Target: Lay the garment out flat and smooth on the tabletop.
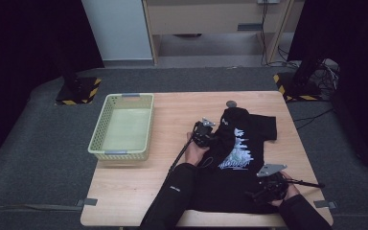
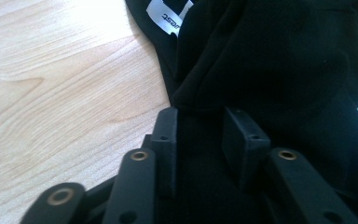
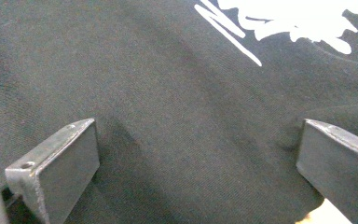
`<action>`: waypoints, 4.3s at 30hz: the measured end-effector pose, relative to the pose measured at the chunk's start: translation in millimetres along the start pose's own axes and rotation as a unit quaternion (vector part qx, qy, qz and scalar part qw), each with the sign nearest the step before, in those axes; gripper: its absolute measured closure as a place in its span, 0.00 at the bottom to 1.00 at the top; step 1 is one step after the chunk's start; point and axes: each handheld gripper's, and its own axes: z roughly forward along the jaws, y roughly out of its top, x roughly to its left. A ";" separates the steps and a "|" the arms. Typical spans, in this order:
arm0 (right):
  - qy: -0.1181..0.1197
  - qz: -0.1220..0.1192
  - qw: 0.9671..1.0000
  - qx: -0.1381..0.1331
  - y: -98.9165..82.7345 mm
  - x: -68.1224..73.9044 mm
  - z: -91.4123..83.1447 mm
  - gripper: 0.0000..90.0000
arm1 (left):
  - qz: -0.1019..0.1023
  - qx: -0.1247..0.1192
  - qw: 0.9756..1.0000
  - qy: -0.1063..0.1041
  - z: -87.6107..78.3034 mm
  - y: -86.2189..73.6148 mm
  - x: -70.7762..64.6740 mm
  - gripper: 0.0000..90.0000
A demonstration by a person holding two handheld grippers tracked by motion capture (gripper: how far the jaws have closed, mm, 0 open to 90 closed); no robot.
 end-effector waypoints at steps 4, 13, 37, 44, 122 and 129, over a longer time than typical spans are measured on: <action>0.000 0.000 1.000 0.000 0.0 0.0 0.0 0.00 | -0.016 -0.002 1.000 -0.012 0.0 -0.3 1.5 0.84; 0.000 0.000 1.000 0.000 0.0 0.0 0.0 0.00 | -0.031 -0.010 0.999 -0.022 -5.6 2.1 6.3 0.92; 0.000 -0.001 1.000 -0.001 -0.3 0.0 0.0 0.00 | 0.008 -0.021 0.998 0.066 -79.2 36.2 24.8 0.96; -0.001 0.000 1.000 -0.001 -0.1 0.2 0.1 0.00 | 0.028 -0.022 0.985 0.167 -118.0 52.9 50.1 0.96; -0.033 0.099 0.993 -0.057 8.7 -17.0 -27.8 0.01 | -0.005 -0.018 0.997 0.080 -165.4 -59.0 17.6 0.25; -0.055 0.127 0.988 -0.075 4.2 -25.2 -33.4 0.01 | -0.004 0.006 0.997 0.083 -183.4 -96.6 12.7 0.22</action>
